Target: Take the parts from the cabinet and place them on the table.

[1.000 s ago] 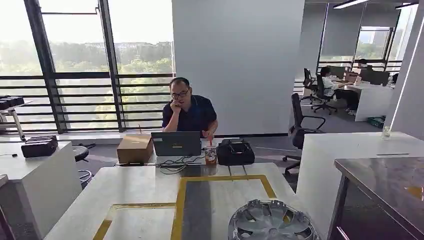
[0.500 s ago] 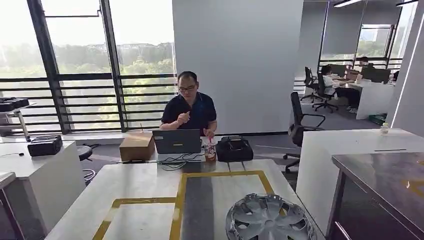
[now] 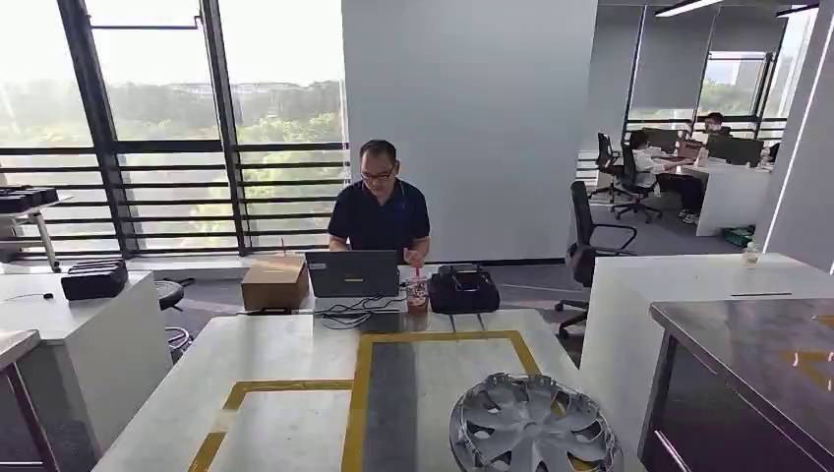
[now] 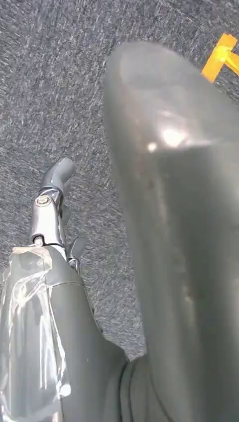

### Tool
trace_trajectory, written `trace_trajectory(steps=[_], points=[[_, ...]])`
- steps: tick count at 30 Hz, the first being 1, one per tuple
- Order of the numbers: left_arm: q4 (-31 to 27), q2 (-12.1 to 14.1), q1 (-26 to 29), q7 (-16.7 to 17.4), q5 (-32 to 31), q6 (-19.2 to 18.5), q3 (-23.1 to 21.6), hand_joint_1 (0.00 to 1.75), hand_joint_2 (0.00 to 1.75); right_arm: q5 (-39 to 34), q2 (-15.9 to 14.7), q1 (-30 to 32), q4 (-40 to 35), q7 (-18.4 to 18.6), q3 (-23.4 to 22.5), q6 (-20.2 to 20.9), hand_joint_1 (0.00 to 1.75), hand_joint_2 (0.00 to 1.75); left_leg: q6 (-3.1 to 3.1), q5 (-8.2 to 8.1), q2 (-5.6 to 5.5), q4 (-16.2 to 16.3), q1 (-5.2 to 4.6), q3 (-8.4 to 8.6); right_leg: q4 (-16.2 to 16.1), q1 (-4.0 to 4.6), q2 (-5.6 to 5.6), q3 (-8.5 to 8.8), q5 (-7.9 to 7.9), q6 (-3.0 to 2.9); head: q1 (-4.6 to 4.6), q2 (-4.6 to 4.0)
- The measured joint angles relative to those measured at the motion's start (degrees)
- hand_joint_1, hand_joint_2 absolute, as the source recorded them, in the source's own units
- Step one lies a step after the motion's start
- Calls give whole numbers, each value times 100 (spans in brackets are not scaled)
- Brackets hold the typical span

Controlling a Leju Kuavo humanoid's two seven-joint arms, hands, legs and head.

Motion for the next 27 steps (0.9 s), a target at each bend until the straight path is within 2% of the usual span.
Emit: trace_trajectory(steps=[1,2,3,4,5,6,7,8,9,10,11,13,14,15,16,17,18,19,20,21,22,24,25,26,27], points=[[-13,-2,-4,0,0,-9,-22,0,0,0,2,1,-9,0,-13,-2,0,0,51,42,-4,-11,1,-49,260,9,-1,-139,-217,-43,15,2],[-15,-7,-2,9,0,-28,-42,0,0,0,0,11,-9,0,-22,-2,0,0,75,79,-3,-10,-5,-106,736,5,-1,-341,-490,-86,31,2],[-15,-20,0,13,0,-41,-46,0,0,0,2,33,-9,2,-22,-2,0,0,85,114,0,-7,-14,-162,1242,6,0,-537,-716,-103,31,2],[-17,-22,2,18,0,-41,-48,0,0,0,2,50,-9,2,-26,0,0,0,86,150,4,-2,-21,-218,1647,6,-1,-686,-864,-89,37,2],[-17,-26,4,22,0,-41,-48,0,0,0,2,66,-9,2,-33,-2,0,0,82,184,7,2,-27,-264,1780,1,-2,-700,-888,-52,37,0],[-20,-28,6,31,2,-50,-50,0,0,-2,4,74,-9,2,-39,0,0,0,77,213,8,7,-29,-306,1611,-4,-2,-562,-824,-8,42,2],[-20,-28,6,31,11,-57,-55,0,0,-4,4,73,-9,2,-46,0,0,0,61,233,7,22,-28,-340,1215,-11,-4,-305,-693,43,44,0],[-20,-31,7,37,15,-59,-61,0,0,-11,4,71,-9,0,-52,0,0,0,49,247,6,53,-25,-372,630,-19,-4,59,-518,90,48,2],[-20,-35,7,46,17,-68,-76,0,0,-20,4,72,-11,2,-59,0,0,0,34,253,5,110,-30,-404,78,-26,-9,404,-399,107,50,2],[-20,-31,7,48,17,-74,-87,0,0,-35,4,67,-11,0,-61,4,0,0,7,238,5,182,-79,-460,-96,4,-1,468,-421,39,63,2],[-20,-31,7,55,20,-81,-90,0,0,-59,7,100,-20,2,-63,15,0,0,-25,251,6,195,-73,-471,-78,4,10,426,-378,-30,30,0],[-17,-28,22,61,35,-100,-103,0,0,-140,4,126,-24,-7,-68,50,0,0,-103,301,9,182,-45,-480,-59,43,11,404,-345,-93,31,0],[-17,-24,31,61,42,-109,-111,0,0,-175,4,131,-24,-15,-68,63,0,0,-130,320,8,190,-40,-490,-82,21,10,386,-303,-141,33,2],[-17,-13,36,61,55,-111,-116,0,0,-195,4,124,-24,-26,-66,70,0,0,-167,232,-15,261,-12,-534,-95,-29,-2,379,-262,-166,44,0],[-17,-13,43,63,81,-116,-118,0,0,-216,4,129,-24,-37,-68,79,0,0,-207,0,-23,466,-5,-606,-94,-32,-4,350,-233,-210,13,2],[-15,-13,50,63,85,-127,-122,0,0,-227,7,130,-24,-37,-68,87,0,0,-242,-305,-25,870,21,-751,-93,-28,-5,311,-206,-239,13,0],[-17,-13,51,63,92,-127,-122,0,0,-230,7,129,-26,-37,-65,98,0,0,-270,-567,-24,1334,44,-919,-83,-24,-8,271,-177,-241,9,0],[-15,-11,56,63,96,-127,-122,0,0,-236,7,130,-24,-37,-66,109,0,0,-291,-766,-24,1767,60,-1060,-79,-18,-7,225,-151,-237,7,0],[-15,-13,62,65,100,-127,-125,0,0,-238,7,131,-24,-37,-65,116,0,0,-302,-827,-24,1991,69,-1100,-68,-17,-7,182,-120,-229,9,0],[-17,-13,69,74,105,-127,-125,0,0,-238,7,132,-24,-37,-65,125,0,0,-302,-749,-24,1888,74,-981,-63,-19,-6,152,-105,-211,4,0],[-17,-13,70,79,114,-127,-127,0,0,-238,7,133,-24,-37,-65,129,0,0,-293,-584,-24,1547,77,-748,-60,-21,-3,137,-83,-207,0,0],[-45,-13,70,87,140,-127,-131,0,0,-271,7,128,-26,-35,-65,172,0,0,-252,-193,-34,503,74,-98,-59,-21,2,155,-54,-165,-6,0],[-70,-15,69,94,151,-129,-133,0,0,-278,9,130,-28,-35,-65,188,0,0,-212,-244,-67,153,56,97,-59,-11,-1,138,-32,-131,-7,0],[-85,-18,70,105,160,-138,-135,0,0,-293,9,112,-28,-31,-65,208,0,0,-191,-199,-64,148,27,55,-45,19,-2,110,-6,-91,4,2],[-107,-35,72,120,177,-142,-135,0,0,-308,9,110,-28,-26,-65,232,0,0,-177,-190,-62,167,6,23,-46,4,-4,89,19,-53,2,2]])
